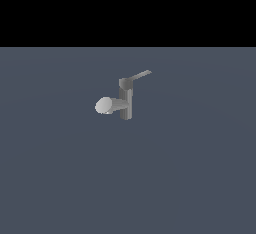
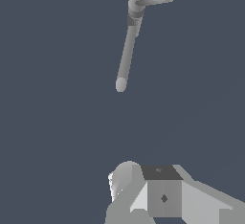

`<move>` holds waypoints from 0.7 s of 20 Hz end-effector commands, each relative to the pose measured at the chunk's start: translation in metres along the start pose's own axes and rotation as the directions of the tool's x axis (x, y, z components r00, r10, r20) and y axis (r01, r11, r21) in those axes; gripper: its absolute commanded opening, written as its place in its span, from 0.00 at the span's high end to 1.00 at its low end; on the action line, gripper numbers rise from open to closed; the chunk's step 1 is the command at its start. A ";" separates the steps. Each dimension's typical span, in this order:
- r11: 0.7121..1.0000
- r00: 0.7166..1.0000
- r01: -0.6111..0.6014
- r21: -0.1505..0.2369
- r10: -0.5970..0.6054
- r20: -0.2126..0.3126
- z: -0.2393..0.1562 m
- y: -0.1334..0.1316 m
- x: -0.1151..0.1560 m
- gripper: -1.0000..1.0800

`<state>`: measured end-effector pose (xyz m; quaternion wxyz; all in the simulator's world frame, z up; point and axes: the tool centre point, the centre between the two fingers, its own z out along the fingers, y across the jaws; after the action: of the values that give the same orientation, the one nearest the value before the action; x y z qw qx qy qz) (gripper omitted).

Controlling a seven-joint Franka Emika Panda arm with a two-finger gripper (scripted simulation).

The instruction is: Turn on the faucet by rotating a designated handle.

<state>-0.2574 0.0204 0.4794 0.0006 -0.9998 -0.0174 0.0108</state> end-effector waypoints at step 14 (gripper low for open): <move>0.999 0.999 -0.031 -0.028 0.031 0.004 -0.004 0.006 0.003 1.00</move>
<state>-0.2547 0.0144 0.4837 -0.0137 -0.9998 -0.0024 0.0128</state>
